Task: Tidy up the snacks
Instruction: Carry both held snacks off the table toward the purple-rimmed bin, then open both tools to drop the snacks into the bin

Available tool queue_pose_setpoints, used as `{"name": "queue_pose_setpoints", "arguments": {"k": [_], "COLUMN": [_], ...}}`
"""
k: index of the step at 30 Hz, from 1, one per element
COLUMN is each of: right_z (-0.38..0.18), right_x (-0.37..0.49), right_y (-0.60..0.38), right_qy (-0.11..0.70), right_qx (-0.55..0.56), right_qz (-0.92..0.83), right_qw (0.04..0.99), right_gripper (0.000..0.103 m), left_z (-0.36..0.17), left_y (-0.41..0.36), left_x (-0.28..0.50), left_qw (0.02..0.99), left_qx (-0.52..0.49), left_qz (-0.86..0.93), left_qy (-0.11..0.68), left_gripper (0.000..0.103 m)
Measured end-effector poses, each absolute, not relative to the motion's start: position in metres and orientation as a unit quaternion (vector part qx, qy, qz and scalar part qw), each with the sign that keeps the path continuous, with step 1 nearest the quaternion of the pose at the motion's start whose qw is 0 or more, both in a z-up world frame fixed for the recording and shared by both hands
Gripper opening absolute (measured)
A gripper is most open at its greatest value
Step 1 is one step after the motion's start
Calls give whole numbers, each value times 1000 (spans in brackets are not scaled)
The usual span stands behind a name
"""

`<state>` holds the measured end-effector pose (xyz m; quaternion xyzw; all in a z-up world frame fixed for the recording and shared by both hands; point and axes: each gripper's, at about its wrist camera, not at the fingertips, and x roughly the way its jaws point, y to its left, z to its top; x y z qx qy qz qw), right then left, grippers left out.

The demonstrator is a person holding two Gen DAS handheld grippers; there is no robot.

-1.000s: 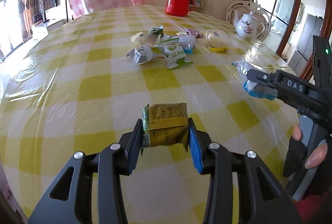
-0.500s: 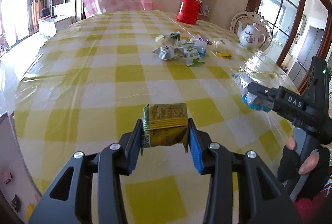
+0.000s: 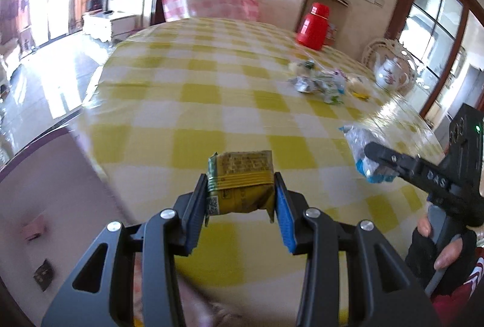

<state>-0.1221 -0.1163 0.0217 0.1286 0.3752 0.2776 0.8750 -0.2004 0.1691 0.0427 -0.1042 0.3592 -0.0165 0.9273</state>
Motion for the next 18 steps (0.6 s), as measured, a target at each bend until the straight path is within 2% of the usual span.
{"name": "queue_pose_setpoints", "arguments": {"k": [6, 18], "right_z": [29, 48], "right_x": [-151, -227], "right_y": [-56, 65], "right_qy": [372, 354], "right_qx": [83, -33], "right_qz": [330, 439], "right_qw": [864, 825], "right_gripper": [56, 56], "left_z": [48, 45], "left_y": [216, 302], "left_x": [-214, -229], "left_qw": [927, 909], "left_qx": [-123, -88], "left_qz": [18, 125], "left_qy": [353, 388], "left_gripper": [42, 43]}}
